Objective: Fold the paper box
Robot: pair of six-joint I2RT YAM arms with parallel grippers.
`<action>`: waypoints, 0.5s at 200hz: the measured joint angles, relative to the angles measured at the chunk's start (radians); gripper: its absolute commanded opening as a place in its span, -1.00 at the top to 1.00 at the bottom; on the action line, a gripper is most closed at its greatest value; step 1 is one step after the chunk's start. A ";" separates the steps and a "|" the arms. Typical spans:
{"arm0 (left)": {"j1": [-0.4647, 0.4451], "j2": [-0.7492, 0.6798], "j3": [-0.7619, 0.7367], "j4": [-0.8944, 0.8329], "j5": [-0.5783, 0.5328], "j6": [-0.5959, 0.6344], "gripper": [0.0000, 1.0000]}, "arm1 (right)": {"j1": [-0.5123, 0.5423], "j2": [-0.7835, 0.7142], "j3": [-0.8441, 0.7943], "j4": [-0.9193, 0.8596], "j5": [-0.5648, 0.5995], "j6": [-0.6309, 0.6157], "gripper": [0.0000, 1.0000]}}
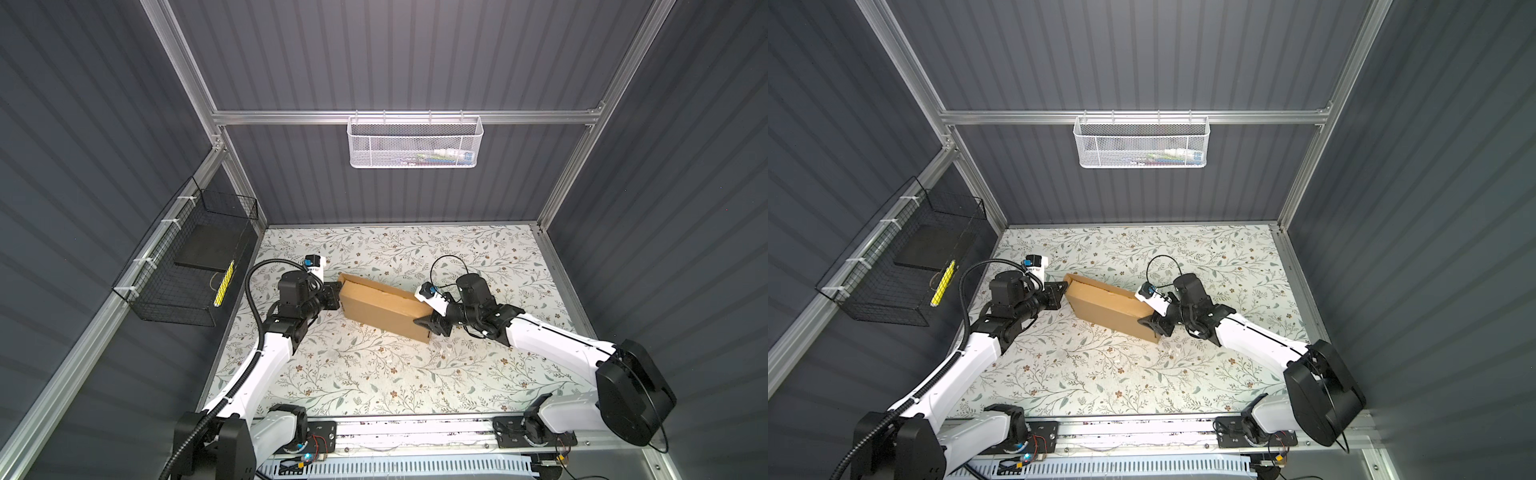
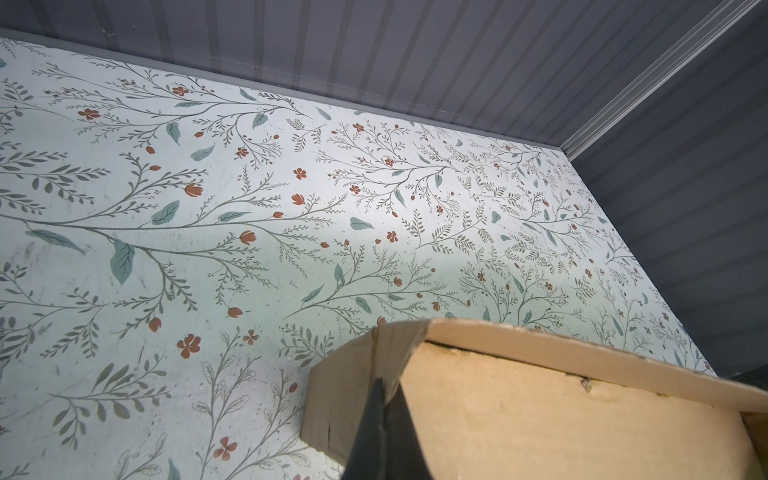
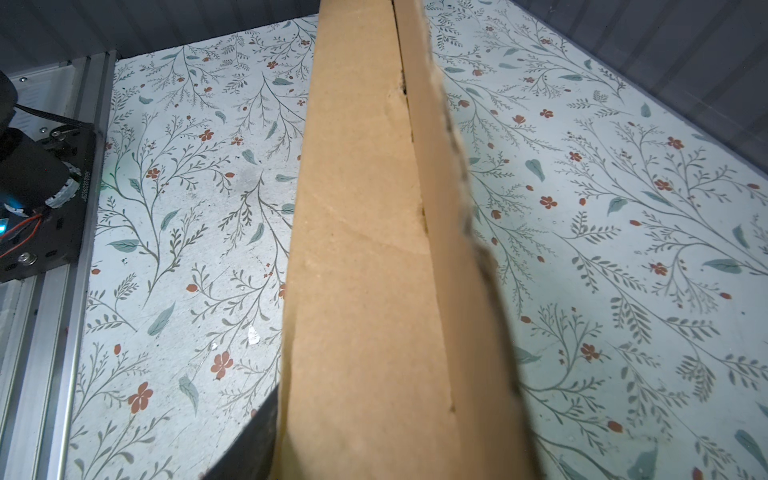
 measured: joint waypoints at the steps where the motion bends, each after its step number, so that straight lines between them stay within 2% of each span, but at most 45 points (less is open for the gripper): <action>1: 0.000 0.000 0.000 0.000 0.000 0.000 1.00 | 0.000 0.000 0.000 0.000 0.000 0.000 -0.05; 50: 0.000 0.000 -0.018 0.035 0.000 0.000 1.00 | -0.006 0.000 0.000 0.003 -0.006 0.007 -0.07; 100: -0.005 0.000 -0.042 0.078 -0.015 -0.001 1.00 | -0.013 -0.002 -0.005 0.017 -0.001 0.033 -0.21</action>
